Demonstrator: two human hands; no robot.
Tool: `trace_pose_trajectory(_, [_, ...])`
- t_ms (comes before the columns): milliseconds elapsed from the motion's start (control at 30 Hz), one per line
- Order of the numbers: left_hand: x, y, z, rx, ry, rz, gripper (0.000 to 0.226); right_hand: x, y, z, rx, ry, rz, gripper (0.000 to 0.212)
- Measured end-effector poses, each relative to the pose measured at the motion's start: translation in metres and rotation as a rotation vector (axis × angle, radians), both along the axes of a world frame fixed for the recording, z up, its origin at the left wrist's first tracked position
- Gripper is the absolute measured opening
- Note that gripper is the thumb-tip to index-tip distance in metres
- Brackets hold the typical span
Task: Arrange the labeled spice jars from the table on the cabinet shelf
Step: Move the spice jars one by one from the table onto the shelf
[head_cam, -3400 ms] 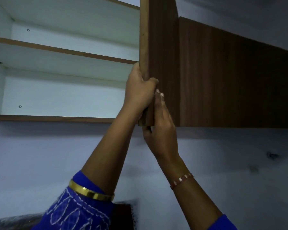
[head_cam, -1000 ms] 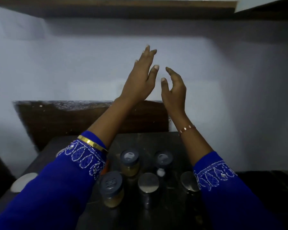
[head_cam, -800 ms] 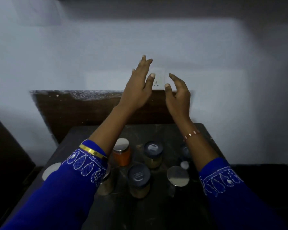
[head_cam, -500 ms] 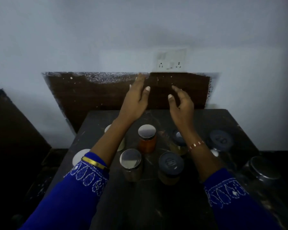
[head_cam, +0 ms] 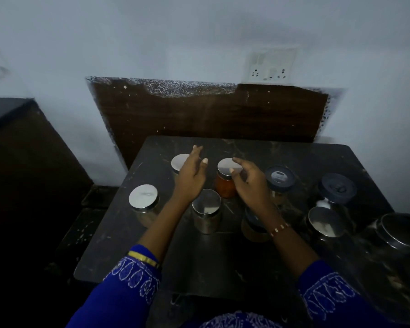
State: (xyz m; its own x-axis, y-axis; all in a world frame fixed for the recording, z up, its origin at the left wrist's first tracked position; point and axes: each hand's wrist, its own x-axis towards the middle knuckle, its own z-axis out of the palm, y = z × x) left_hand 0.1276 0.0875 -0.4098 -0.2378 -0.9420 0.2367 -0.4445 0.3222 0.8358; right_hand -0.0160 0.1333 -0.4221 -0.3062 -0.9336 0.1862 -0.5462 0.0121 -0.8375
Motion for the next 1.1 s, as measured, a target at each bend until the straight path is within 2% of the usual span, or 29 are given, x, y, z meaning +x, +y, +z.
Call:
trace_pose_trajectory(333, [0.021, 0.045, -0.025, 0.104, 0.056, 0.097, 0.047, 0.016, 0.031, -0.018, -0.006, -0.026, 0.101, 0.039])
trace_pose_trajectory(467, [0.034, 0.044, -0.029, 0.032, 0.070, 0.191, 0.044, 0.034, 0.030, -0.023, -0.016, 0.059, 0.200, 0.040])
trace_pose_trajectory(733, [0.082, 0.031, -0.035, 0.061, 0.089, 0.364, 0.043, 0.090, 0.003, -0.030, 0.051, 0.172, 0.313, 0.049])
trace_pose_trajectory(933, [0.120, 0.018, -0.055, 0.146, 0.154, 0.509, 0.041, 0.133, -0.023, -0.037, 0.147, 0.141, 0.449, 0.060])
trace_pose_trajectory(1100, [0.134, -0.001, -0.068, 0.315, 0.139, 0.512, 0.048, 0.154, -0.043, -0.051, 0.263, 0.165, 0.496, 0.079])
